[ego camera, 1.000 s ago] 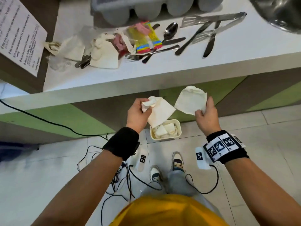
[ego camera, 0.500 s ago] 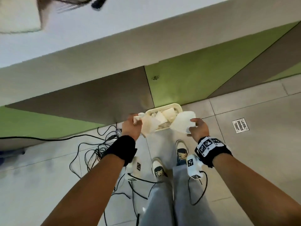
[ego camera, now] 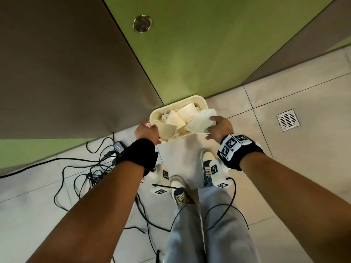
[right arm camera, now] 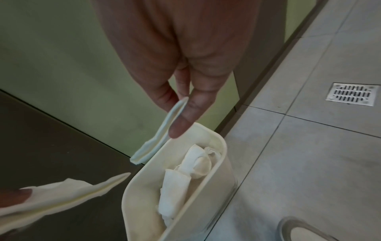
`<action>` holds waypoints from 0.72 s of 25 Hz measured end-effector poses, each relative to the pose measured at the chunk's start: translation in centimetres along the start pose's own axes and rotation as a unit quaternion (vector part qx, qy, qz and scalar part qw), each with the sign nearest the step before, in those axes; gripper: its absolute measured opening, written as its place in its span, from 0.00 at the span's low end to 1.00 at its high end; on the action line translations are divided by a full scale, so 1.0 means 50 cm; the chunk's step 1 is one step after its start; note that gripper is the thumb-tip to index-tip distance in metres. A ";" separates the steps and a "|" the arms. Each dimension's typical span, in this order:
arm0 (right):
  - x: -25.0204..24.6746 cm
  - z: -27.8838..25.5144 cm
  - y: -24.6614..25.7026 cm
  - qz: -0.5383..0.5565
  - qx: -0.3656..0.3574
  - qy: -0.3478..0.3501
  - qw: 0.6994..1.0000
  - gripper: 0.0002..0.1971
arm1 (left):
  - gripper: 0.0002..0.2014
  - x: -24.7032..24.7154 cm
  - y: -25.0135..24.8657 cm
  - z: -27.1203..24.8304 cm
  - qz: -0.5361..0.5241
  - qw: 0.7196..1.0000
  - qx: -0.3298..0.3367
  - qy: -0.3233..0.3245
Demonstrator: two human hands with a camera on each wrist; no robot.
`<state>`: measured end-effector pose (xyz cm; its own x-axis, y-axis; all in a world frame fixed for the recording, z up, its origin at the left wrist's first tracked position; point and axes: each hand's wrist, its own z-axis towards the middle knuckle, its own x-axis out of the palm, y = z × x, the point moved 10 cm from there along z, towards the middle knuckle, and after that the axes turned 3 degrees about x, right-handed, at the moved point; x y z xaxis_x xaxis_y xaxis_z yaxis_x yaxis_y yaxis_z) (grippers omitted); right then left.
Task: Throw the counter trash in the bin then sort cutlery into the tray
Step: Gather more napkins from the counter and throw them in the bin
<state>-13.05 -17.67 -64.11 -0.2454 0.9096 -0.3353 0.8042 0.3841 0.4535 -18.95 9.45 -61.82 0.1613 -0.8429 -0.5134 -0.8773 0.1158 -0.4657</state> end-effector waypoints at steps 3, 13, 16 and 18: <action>0.037 0.039 0.021 -0.071 -0.026 0.040 0.996 0.31 | 0.17 0.031 0.019 0.037 -0.051 0.998 -0.039 0.005; 0.021 -0.081 -0.027 -0.361 -0.062 0.098 0.925 0.21 | 0.17 0.045 0.018 -0.074 0.120 0.983 -0.001 0.141; -0.025 -0.245 0.119 -0.381 -0.144 0.091 0.909 0.20 | 0.16 -0.045 -0.122 -0.194 0.102 0.982 0.063 0.144; -0.052 -0.328 0.195 -0.377 -0.196 0.083 0.902 0.20 | 0.17 -0.071 -0.196 -0.265 0.097 0.978 0.108 0.153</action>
<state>-13.45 -13.69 -45.29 -0.7460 0.3659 -0.5564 0.1304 0.8996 0.4169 -16.92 4.36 -45.90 -0.1706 -0.9076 -0.3836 -0.7572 0.3699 -0.5384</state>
